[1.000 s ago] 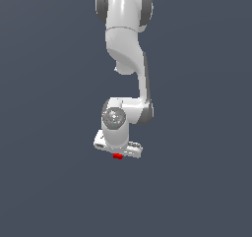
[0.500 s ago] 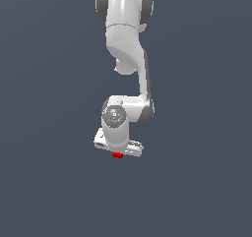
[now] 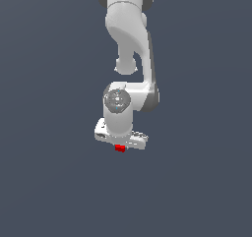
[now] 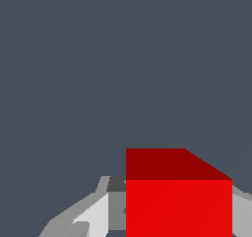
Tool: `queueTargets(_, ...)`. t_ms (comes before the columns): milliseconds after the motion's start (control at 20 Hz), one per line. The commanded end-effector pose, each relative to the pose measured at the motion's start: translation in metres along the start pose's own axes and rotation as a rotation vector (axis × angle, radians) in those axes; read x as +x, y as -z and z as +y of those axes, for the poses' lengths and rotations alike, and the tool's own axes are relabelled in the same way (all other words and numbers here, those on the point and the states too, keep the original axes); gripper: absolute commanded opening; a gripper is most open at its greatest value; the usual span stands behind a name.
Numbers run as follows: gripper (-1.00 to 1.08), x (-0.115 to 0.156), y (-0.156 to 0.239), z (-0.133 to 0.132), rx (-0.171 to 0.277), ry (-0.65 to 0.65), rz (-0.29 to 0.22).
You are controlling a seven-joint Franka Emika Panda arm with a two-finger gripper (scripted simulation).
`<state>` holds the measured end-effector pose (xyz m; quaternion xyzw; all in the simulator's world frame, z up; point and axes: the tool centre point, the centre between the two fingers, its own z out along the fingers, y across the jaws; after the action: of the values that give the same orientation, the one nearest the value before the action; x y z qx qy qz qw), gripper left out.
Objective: Pick up the red cube and move it to a goal position.
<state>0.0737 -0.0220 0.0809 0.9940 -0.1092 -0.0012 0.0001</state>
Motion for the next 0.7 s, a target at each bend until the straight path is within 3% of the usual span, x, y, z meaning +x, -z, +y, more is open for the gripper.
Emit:
queueTargets(0, -1.00, -0.005, 0.023, -0.004, 0.000, 0.000, 0.002)
queueTargets(650, -1.00, -0.037, 0.173, -0.026, 0.000, 0.000, 0.002)
